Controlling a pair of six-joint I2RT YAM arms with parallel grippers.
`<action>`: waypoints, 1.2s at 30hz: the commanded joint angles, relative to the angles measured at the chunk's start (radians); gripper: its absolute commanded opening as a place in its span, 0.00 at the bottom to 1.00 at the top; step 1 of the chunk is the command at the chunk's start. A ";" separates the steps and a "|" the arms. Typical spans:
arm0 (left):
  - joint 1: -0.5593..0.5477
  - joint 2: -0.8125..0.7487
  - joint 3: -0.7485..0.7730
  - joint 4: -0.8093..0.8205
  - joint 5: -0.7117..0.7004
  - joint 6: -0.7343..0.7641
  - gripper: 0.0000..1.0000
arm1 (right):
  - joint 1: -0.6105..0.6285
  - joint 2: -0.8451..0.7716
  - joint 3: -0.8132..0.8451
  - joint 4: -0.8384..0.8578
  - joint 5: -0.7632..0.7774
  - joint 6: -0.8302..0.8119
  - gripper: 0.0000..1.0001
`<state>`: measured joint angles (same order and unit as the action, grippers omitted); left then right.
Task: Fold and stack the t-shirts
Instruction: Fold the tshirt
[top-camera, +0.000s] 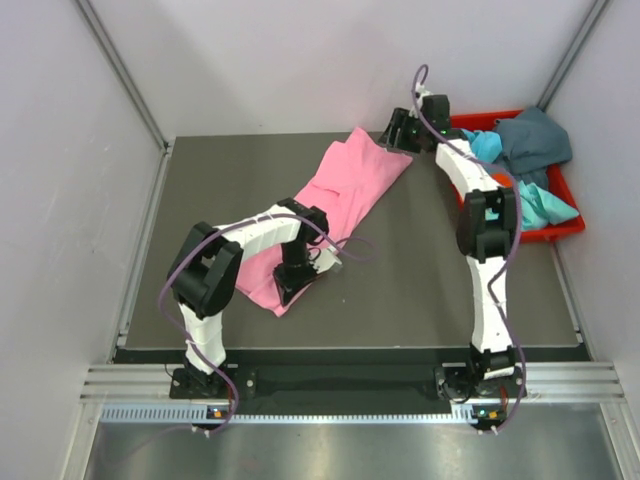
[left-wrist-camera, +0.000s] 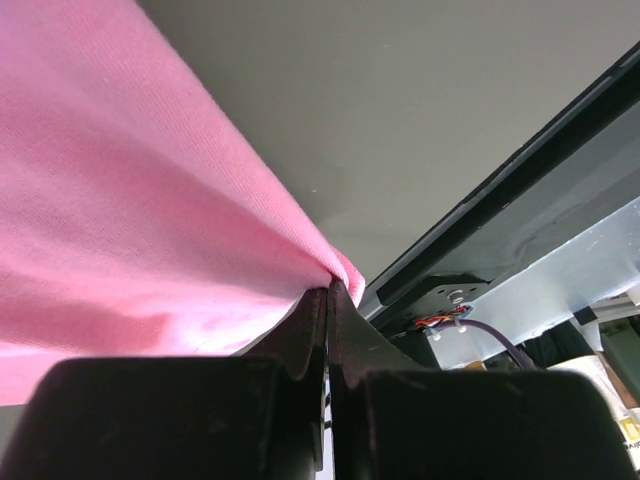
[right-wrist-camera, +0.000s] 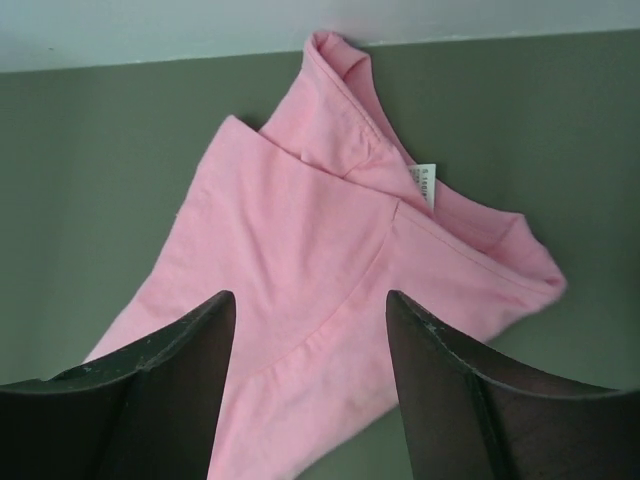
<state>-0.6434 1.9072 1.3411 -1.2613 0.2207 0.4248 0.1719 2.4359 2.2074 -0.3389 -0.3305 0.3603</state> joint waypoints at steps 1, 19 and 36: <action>-0.019 0.003 0.036 -0.056 0.043 -0.008 0.00 | -0.032 -0.168 -0.070 -0.006 -0.008 0.014 0.62; -0.022 0.003 0.055 -0.081 0.072 -0.012 0.00 | -0.043 -0.087 -0.244 -0.037 -0.001 0.023 0.60; -0.054 0.081 0.144 -0.108 0.098 -0.023 0.00 | -0.045 0.115 -0.028 0.024 0.011 0.034 0.02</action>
<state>-0.6727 1.9778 1.4384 -1.3136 0.2844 0.3969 0.1276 2.5175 2.1159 -0.3622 -0.3416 0.3954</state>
